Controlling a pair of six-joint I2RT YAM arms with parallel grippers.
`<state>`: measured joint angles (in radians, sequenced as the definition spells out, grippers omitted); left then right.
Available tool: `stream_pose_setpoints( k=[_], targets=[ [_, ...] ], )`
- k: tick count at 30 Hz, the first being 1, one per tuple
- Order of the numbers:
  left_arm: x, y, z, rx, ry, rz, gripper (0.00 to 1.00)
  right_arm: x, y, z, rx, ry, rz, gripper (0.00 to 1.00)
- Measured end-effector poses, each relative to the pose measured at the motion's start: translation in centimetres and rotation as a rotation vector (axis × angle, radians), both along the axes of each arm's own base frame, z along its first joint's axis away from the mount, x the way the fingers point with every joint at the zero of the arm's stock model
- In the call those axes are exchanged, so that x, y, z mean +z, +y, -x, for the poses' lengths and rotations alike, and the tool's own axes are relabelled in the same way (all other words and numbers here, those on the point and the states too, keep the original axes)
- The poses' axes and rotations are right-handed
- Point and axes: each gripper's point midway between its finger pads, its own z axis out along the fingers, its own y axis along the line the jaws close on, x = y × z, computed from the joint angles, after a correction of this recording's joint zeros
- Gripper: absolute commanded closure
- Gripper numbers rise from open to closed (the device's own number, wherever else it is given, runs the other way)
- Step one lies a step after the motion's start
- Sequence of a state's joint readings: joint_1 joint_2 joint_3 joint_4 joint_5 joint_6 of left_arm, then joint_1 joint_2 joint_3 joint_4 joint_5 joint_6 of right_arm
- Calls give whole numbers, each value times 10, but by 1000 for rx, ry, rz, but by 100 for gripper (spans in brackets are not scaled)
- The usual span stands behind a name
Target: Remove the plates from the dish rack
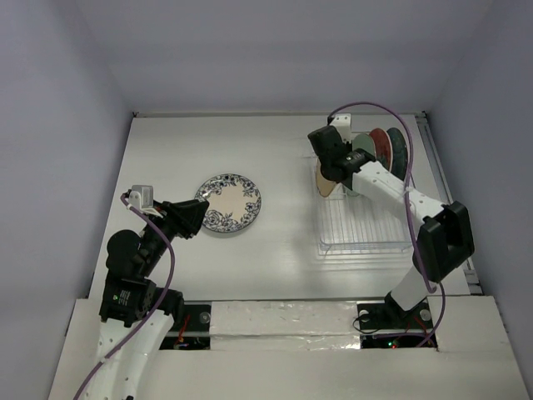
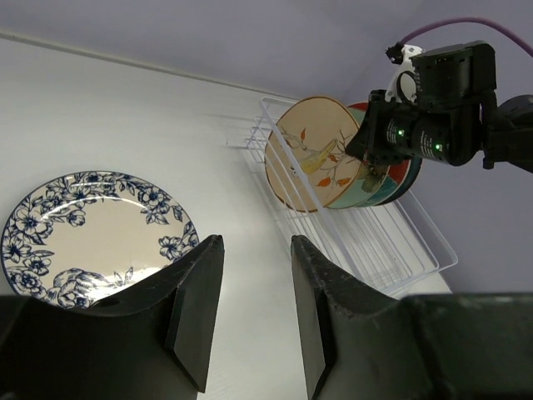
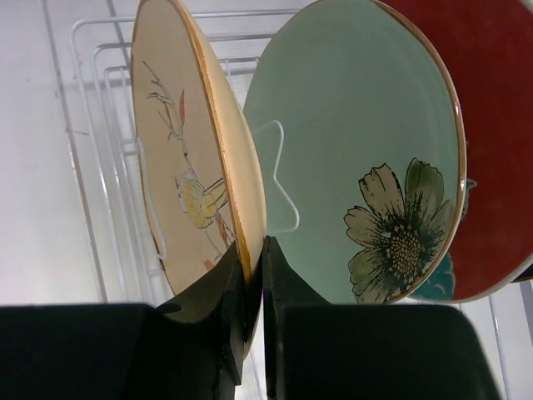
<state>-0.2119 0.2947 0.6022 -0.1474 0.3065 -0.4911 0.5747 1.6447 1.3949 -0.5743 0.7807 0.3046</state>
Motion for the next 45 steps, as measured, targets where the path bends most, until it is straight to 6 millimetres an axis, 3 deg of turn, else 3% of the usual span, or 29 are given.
stream_pose_setpoints(
  k=[6,12,16,19,23,27,31,35,40,45],
  targets=[
    [0,0,0,-1,0,0,65,27,-3,-1,15,0,32,100],
    [0,0,0,-1,0,0,65,83,-7,-5,12,-87,39,100],
    [0,0,0,-3,0,0,65,129,-7,8,23,-183,-9,100],
    [0,0,0,-3,0,0,65,158,7,28,84,-263,-112,100],
    [0,0,0,-3,-1,0,65,170,46,50,226,-343,-346,100],
    [0,0,0,-3,-1,0,65,142,113,45,369,-304,-586,100],
    [0,0,0,-3,0,0,65,77,182,36,449,-150,-732,100],
    [1,0,1,-3,-5,1,65,16,232,42,484,9,-811,100],
    [1,2,0,6,-6,1,65,-36,273,51,489,130,-883,100],
    [1,2,0,8,-6,1,65,-68,290,57,464,193,-931,100]
  ],
)
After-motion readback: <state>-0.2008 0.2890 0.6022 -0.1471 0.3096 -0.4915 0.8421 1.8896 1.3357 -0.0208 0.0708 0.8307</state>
